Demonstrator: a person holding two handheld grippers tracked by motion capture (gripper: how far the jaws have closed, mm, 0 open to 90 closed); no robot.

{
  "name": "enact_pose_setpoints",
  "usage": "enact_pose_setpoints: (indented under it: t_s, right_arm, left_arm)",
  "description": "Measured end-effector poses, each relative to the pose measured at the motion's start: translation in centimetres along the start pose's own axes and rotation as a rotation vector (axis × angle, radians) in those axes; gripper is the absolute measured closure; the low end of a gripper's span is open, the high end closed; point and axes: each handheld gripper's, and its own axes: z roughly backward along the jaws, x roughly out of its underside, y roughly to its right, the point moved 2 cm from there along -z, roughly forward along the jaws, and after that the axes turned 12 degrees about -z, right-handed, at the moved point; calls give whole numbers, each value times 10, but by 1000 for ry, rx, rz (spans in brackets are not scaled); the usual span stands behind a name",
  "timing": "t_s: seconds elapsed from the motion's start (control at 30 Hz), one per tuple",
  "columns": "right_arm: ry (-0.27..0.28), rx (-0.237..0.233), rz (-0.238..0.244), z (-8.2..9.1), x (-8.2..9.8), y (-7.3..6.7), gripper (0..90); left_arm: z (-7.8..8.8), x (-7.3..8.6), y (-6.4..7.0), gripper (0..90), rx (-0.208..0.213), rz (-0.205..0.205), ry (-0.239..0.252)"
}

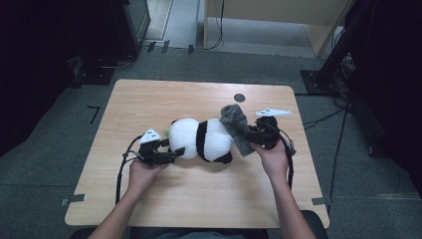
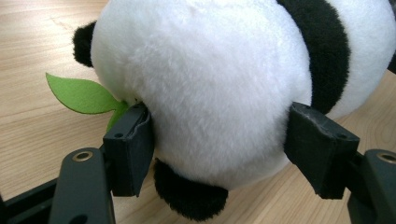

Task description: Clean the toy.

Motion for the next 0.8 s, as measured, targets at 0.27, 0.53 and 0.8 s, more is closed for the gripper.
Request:
enact_pose_setpoints:
  t_s: [0.27,0.53,0.8]
  right_arm:
    - [-43,21,21,-12,8,-1,726]
    - [-82,20,-17,-22,17,9,731]
    - [-132,35,-43,-33,24,16,734]
  left_arm:
    - [0,0,0,280,1,-1,-1]
    - [0,0,0,277,0,4,2]
    - [0,0,-1,277,1,10,3]
